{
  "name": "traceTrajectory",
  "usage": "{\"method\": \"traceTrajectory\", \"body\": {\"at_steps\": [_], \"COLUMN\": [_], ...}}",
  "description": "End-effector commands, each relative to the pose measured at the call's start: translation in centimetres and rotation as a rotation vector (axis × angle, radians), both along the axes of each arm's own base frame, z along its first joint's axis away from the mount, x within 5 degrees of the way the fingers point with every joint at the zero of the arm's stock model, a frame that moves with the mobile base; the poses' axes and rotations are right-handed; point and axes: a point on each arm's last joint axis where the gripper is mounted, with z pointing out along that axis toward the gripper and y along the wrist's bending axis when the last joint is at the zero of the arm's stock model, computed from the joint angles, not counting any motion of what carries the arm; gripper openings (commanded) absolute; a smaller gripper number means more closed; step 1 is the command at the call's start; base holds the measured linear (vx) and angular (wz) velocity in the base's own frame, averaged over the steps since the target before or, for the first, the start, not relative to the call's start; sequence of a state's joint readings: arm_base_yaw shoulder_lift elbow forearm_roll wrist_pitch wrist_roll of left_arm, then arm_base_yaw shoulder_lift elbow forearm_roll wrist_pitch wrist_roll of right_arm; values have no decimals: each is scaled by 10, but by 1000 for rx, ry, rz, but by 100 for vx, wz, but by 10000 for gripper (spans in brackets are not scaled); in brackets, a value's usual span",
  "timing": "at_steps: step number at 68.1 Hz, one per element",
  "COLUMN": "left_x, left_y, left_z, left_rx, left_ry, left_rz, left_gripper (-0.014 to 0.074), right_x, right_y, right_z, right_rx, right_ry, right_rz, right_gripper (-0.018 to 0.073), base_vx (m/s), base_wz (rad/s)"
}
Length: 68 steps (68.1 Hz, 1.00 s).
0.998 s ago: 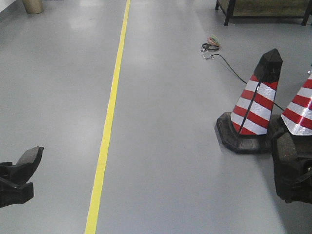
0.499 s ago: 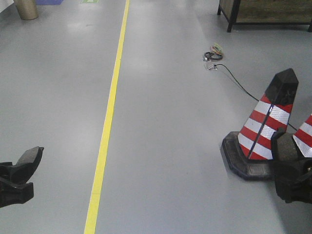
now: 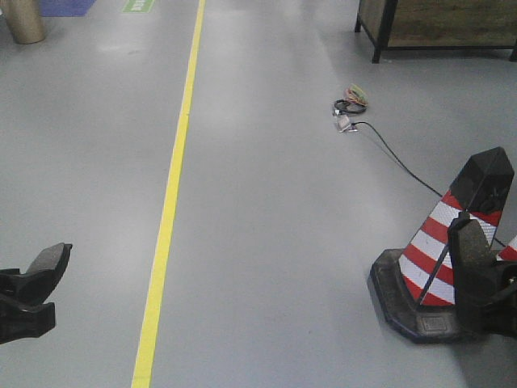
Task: Move and align brake pads A on conveyor
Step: 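Drive past the red-and-white traffic cones toward the conveyor, then turn the base to face the dark conveyor belt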
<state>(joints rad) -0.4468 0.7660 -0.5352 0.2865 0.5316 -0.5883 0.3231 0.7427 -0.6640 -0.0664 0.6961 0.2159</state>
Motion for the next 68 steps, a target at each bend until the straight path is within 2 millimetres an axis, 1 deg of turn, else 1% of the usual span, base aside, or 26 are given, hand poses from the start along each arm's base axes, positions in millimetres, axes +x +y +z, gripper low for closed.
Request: {"method": "traceTrajectory", "body": {"at_steps": [1, 30, 68], "left_x": [4, 4, 4], "left_y": [-4, -4, -4], "left_z": [16, 16, 16], "left_rx": [-42, -42, -42], "left_ry": [-97, -97, -97], "left_rz": [-26, -26, -26], "left_gripper": [114, 114, 114], "right_x": [4, 4, 4], "right_y": [1, 1, 1], "right_z": [16, 16, 16], "right_rx": [26, 26, 26], "right_ry": [-111, -111, -111], "right_rz": [8, 8, 8], "right_gripper": [25, 25, 25], "base_vx": [35, 32, 26], "base_wz": [-16, -29, -52]}}
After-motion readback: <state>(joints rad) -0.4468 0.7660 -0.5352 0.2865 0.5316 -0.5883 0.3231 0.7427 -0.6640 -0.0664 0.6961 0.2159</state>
